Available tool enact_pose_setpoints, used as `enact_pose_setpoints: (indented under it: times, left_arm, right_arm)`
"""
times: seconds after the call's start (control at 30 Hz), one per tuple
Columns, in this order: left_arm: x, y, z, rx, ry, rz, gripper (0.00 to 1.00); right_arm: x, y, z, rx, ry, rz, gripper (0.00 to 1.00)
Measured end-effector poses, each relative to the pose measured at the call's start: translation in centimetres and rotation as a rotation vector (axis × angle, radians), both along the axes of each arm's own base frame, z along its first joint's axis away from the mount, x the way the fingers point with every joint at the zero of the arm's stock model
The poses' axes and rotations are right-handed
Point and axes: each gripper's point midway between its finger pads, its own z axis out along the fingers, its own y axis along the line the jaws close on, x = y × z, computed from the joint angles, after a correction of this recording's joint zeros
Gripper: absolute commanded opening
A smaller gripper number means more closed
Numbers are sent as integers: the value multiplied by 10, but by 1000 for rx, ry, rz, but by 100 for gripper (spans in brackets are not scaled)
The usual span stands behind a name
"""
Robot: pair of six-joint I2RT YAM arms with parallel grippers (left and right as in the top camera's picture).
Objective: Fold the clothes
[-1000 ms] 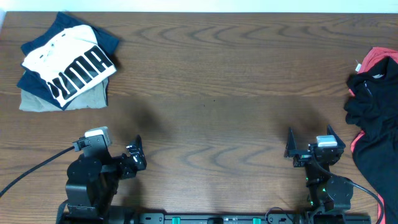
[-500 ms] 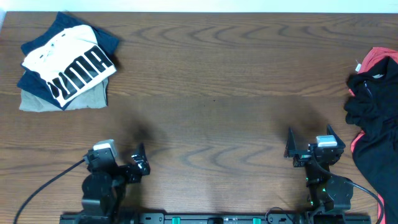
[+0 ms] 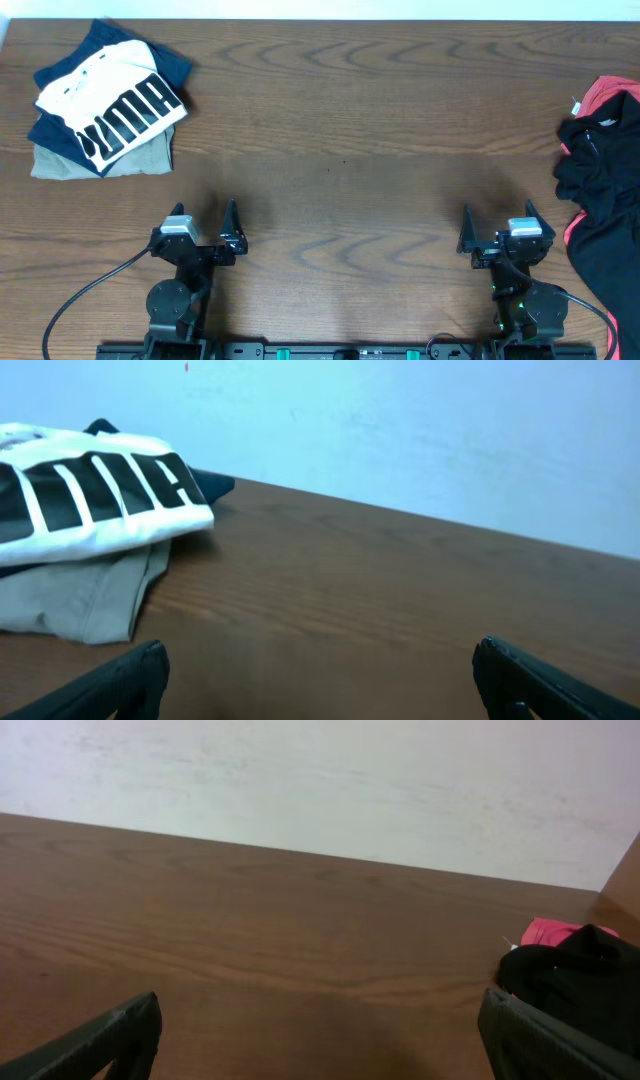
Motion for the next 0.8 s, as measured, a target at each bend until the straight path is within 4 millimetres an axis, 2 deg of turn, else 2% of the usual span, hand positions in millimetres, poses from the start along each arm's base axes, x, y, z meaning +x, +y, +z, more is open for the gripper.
enact_pose_setpoints:
  times: [0.8]
  left_arm:
    - [0, -1, -1, 27, 4, -6, 98]
  right_arm:
    - [0, 0, 0, 0, 0, 0, 99]
